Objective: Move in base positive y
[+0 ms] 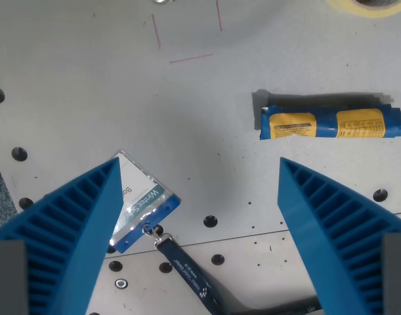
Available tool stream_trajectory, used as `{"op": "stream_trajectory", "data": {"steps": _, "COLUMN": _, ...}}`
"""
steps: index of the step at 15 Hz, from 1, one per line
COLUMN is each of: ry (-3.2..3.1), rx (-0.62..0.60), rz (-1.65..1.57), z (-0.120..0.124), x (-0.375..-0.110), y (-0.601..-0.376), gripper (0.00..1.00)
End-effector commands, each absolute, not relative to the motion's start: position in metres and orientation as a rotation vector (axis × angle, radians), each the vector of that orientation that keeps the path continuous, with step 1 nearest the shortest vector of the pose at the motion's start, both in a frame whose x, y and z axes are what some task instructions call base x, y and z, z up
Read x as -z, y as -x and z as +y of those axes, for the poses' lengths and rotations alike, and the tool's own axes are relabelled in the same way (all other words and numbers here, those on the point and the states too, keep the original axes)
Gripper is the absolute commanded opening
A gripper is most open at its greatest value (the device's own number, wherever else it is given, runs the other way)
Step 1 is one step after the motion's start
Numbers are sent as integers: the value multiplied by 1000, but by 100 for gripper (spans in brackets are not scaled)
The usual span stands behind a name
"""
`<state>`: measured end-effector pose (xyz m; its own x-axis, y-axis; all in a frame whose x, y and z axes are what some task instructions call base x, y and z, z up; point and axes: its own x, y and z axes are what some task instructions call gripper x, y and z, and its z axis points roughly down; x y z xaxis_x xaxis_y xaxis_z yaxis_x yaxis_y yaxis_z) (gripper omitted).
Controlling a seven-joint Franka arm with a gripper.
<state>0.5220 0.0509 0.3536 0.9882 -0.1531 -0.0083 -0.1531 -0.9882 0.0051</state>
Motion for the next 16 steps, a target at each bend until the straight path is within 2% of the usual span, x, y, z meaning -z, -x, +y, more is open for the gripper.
{"op": "stream_trajectory", "data": {"steps": 1, "ry": -3128, "rx": 9, "rz": -241, "z": 56, "x": -355, "y": -521, "gripper": 100}}
{"op": "stream_trajectory", "data": {"steps": 16, "ry": -3128, "rx": 9, "rz": -241, "z": 133, "x": -355, "y": -511, "gripper": 100}}
